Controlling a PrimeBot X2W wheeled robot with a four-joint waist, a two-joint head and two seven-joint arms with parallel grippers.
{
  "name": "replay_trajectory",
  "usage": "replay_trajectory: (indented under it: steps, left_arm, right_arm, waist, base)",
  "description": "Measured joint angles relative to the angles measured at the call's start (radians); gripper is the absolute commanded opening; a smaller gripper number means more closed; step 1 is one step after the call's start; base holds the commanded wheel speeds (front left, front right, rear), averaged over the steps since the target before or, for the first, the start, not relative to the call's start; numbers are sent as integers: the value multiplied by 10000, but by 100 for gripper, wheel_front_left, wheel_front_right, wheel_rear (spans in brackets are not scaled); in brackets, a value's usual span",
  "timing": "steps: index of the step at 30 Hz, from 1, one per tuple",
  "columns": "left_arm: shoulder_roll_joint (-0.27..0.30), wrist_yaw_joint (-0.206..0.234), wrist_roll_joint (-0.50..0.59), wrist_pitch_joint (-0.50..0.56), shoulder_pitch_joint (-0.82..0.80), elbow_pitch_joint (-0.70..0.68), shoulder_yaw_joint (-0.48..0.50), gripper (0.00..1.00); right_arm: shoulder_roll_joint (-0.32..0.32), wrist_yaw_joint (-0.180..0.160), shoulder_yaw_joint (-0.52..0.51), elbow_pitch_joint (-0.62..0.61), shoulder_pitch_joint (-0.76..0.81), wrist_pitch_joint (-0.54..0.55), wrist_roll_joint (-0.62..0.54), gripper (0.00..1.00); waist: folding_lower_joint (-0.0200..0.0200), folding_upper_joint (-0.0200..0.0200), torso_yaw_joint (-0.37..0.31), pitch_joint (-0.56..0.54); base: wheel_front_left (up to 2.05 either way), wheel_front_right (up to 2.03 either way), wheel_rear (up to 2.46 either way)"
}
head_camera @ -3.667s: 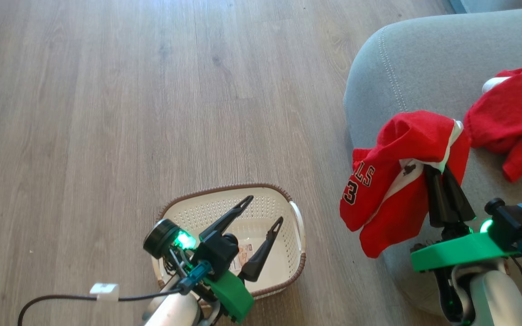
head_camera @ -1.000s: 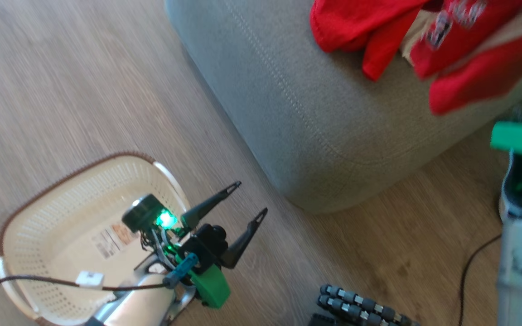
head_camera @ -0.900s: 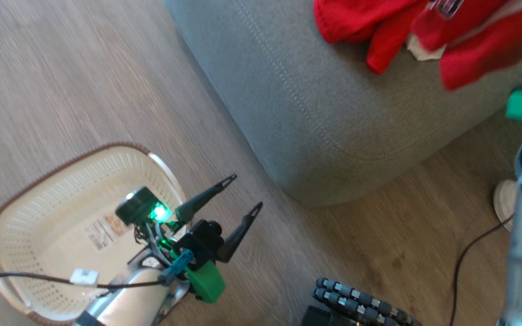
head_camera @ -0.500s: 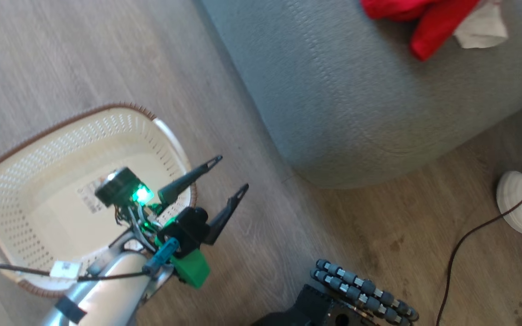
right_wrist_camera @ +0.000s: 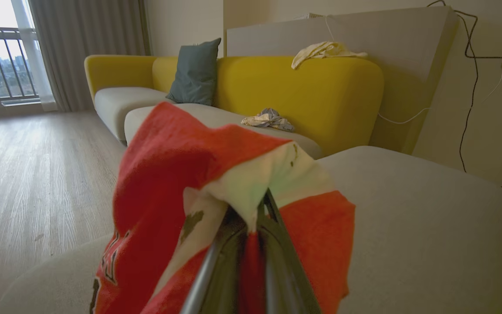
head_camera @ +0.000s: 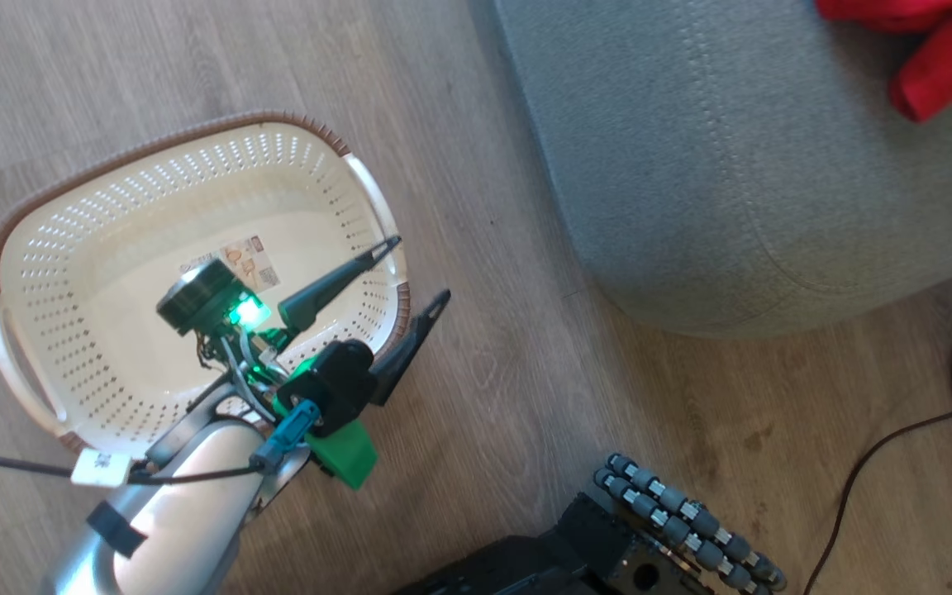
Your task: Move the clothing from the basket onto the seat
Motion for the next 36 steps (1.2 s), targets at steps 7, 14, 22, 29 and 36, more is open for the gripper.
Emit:
replay_trajectory:
  steps: [7,14,22,29,36]
  left_arm:
    - [44,159,-130,0,-111,19,-8,100]
    - [48,176,-192,0,-151,17,-82,100]
    - [8,253,-307,0,-345,75,-253,100]
    - [-240,347,-470,0,-335,169,-345,100]
    - [-788,474,-589,0,-247,360,-546,100]
  right_arm:
    - [-77,0,704,2495,-380,65,-698,0]
    - [-109,0,1289,3925,-887,61,-752,0]
    - [-161,0,1549,4272,-900,35,-581,100]
    - [-349,0,2036,3994,-895,33,-564,100]
    - [-433,0,2669,2504,-467,31,-771,100]
  waist:
    - [-1,0,206,259]
    - [-1,0,301,380]
    - [-1,0,324,103]
    - [-1,0,344,-540]
    - [-2,1,454,-1549]
  base:
    - [0,0,0]
    - [0,0,0]
    - [0,0,0]
    - [0,0,0]
    - [0,0,0]
